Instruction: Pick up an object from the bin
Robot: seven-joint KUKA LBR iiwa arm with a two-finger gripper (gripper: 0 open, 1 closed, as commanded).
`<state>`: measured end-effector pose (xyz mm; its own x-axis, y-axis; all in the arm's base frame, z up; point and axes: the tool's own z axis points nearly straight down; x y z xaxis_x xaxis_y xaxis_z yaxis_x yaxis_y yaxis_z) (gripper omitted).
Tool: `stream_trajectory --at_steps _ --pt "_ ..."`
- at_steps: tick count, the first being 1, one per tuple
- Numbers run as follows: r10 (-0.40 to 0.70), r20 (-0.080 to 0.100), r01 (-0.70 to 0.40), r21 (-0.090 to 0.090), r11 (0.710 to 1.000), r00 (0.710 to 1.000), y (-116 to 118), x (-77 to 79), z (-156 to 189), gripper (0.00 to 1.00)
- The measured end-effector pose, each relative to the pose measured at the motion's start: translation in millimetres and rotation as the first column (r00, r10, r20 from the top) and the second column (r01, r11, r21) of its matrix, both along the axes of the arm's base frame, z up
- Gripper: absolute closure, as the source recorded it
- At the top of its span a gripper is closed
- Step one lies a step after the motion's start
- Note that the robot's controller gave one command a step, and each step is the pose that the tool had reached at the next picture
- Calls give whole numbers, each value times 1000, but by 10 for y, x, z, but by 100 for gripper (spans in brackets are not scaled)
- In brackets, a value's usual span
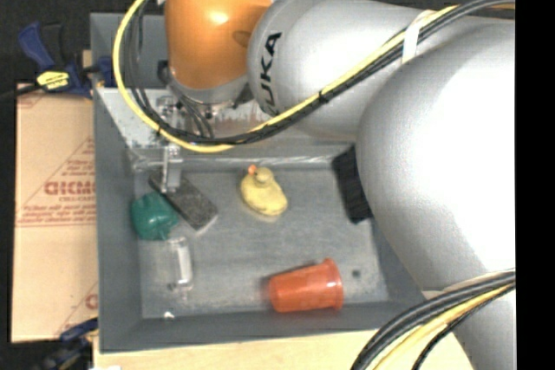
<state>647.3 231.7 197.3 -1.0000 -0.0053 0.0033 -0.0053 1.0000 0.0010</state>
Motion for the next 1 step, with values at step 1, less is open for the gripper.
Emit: stream_trajectory --at_steps 1 --pt "-6 7 6 1 1000 1000 -16 13 57 0"
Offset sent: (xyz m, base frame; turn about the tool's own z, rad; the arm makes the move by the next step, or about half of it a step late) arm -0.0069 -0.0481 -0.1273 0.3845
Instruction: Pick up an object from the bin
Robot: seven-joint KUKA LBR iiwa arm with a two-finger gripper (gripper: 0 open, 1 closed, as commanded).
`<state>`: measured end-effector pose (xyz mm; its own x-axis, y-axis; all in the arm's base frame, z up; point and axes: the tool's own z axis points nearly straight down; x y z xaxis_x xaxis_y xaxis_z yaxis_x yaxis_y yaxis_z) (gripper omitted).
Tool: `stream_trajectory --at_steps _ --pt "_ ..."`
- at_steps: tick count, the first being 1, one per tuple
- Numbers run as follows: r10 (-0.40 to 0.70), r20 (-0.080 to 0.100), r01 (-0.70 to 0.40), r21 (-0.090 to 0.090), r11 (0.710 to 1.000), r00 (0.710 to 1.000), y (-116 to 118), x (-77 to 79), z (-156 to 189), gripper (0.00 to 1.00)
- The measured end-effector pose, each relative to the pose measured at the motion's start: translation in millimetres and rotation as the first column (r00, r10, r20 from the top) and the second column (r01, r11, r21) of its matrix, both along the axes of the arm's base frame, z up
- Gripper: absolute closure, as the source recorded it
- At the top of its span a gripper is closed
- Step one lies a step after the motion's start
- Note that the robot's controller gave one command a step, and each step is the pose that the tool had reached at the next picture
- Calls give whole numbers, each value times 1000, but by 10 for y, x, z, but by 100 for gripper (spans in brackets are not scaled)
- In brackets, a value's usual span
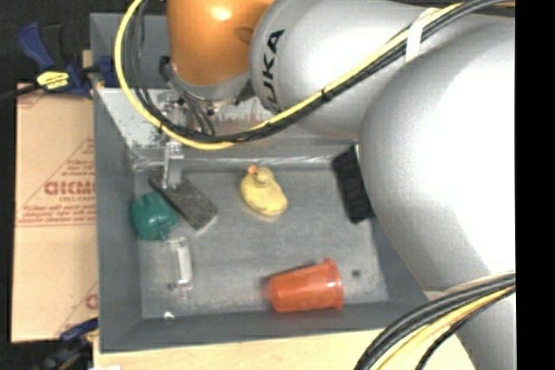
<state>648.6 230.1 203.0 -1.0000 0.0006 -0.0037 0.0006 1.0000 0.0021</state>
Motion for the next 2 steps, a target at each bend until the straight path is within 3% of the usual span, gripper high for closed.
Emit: stream_trajectory --at_steps 1,2 --pt "-313 -1 313 1 950 950 -390 -53 -1110 0" --pt "-50 14 49 5 999 999 -410 -2 -437 0"
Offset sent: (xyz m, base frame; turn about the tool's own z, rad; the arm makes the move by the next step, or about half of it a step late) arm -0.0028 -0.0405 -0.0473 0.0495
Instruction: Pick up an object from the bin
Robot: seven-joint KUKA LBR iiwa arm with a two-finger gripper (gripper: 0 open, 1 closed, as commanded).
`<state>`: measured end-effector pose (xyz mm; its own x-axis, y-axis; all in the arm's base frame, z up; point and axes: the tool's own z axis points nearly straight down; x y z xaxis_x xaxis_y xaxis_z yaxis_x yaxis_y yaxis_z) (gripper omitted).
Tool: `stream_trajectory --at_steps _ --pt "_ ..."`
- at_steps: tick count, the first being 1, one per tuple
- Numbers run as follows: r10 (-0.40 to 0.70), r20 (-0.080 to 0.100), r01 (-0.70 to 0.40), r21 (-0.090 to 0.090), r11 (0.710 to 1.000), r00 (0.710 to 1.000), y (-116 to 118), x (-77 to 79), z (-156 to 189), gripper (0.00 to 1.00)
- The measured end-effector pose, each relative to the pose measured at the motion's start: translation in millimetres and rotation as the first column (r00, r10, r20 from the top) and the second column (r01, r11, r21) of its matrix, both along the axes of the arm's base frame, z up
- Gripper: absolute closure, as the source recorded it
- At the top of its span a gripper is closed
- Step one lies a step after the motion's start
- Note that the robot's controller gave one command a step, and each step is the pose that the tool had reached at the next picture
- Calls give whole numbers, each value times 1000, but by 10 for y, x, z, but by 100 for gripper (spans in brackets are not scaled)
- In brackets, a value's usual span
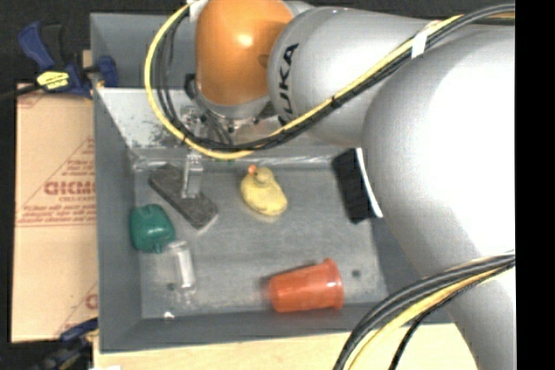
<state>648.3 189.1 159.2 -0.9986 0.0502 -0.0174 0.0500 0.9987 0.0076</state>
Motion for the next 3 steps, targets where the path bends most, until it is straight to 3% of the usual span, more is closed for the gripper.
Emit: stream_trajectory --at_steps 1,2,3 --pt "-392 -23 392 -8 920 919 -143 -53 -595 0" --pt "-152 -5 152 3 988 988 -59 59 -865 0" --pt "-397 -9 397 6 918 918 -49 82 -840 100"
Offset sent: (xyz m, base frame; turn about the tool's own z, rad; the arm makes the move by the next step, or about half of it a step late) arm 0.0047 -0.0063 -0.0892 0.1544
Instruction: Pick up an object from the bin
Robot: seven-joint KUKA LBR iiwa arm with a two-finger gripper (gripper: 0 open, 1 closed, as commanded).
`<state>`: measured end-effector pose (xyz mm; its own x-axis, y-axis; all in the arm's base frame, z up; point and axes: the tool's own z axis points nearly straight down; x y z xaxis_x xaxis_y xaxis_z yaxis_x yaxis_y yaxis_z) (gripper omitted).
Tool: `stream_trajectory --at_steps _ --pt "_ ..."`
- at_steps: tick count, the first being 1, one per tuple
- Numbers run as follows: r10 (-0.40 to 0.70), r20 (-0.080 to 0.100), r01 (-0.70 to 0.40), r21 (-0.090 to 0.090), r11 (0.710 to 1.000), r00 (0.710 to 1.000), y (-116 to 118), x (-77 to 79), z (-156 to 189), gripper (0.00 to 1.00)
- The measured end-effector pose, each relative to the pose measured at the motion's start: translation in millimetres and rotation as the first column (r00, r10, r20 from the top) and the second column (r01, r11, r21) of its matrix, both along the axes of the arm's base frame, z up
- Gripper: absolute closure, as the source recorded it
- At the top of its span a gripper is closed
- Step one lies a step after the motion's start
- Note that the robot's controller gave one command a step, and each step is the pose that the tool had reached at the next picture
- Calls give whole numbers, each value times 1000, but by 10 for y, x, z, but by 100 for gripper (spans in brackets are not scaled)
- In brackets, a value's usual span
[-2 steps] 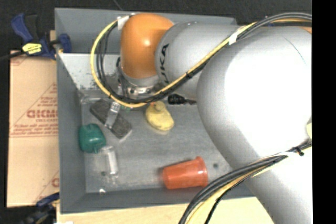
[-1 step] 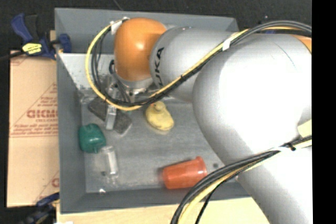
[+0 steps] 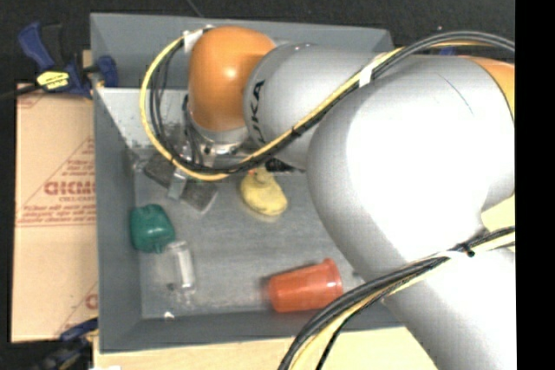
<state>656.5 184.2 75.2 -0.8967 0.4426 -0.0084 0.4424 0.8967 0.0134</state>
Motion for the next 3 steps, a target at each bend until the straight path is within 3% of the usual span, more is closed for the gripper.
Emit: stream_trajectory --at_steps 2,3 --pt "1 8 -1 3 1000 1000 0 29 43 100" --pt "0 4 0 1 1000 1000 -12 17 579 100"
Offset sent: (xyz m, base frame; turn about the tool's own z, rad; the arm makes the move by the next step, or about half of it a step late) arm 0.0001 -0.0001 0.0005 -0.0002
